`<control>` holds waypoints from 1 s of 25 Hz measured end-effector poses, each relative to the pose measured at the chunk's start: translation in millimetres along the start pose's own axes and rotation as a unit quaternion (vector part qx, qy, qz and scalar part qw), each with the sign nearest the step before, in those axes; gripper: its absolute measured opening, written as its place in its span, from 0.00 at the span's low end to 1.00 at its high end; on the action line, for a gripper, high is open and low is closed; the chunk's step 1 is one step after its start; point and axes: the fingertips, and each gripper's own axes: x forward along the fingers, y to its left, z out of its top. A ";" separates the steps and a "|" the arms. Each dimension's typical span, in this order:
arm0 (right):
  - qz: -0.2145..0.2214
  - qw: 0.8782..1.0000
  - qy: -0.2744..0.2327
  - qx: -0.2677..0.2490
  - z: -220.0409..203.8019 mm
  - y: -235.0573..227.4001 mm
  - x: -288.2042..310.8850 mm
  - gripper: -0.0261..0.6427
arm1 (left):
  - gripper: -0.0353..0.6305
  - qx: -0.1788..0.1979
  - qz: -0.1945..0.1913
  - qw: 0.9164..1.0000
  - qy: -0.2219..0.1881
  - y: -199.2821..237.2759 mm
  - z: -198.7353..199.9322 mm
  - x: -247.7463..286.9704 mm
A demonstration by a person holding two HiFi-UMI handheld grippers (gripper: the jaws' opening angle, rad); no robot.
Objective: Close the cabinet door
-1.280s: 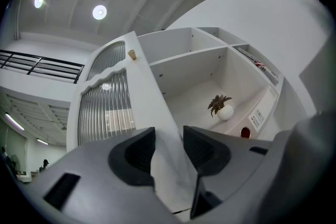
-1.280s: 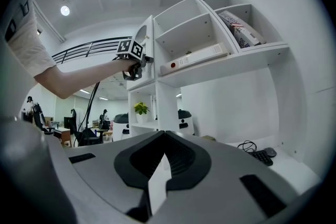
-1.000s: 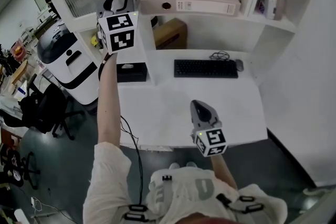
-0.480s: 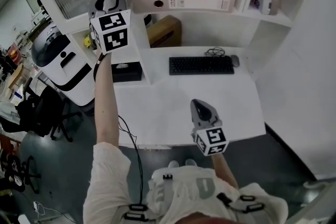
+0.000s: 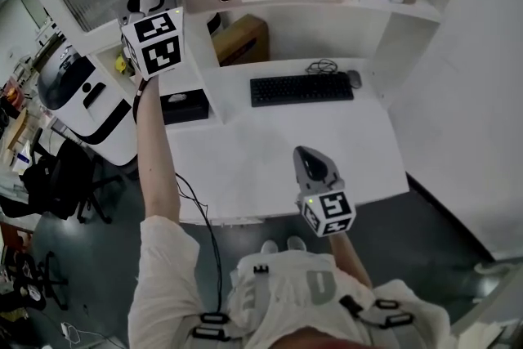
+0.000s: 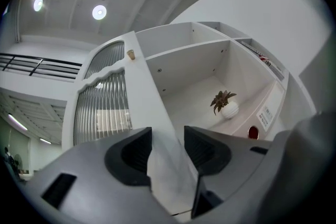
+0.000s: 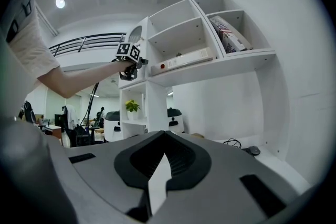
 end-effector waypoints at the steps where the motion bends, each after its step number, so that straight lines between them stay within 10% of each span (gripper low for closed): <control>1: -0.003 1.000 -0.001 0.001 0.3 -2.0 -2.4 0.05 | 0.34 -0.009 -0.007 1.000 0.003 -1.5 0.5 -0.8; 12: -0.013 1.000 -0.004 0.013 0.1 -12.2 -19.1 0.05 | 0.38 -0.090 -0.041 0.995 0.000 -8.9 22.5 -20.0; 25: 0.035 0.999 -0.010 0.010 -0.4 12.0 -15.1 0.05 | 0.38 -0.072 -0.070 0.986 -0.133 -29.1 119.9 -131.8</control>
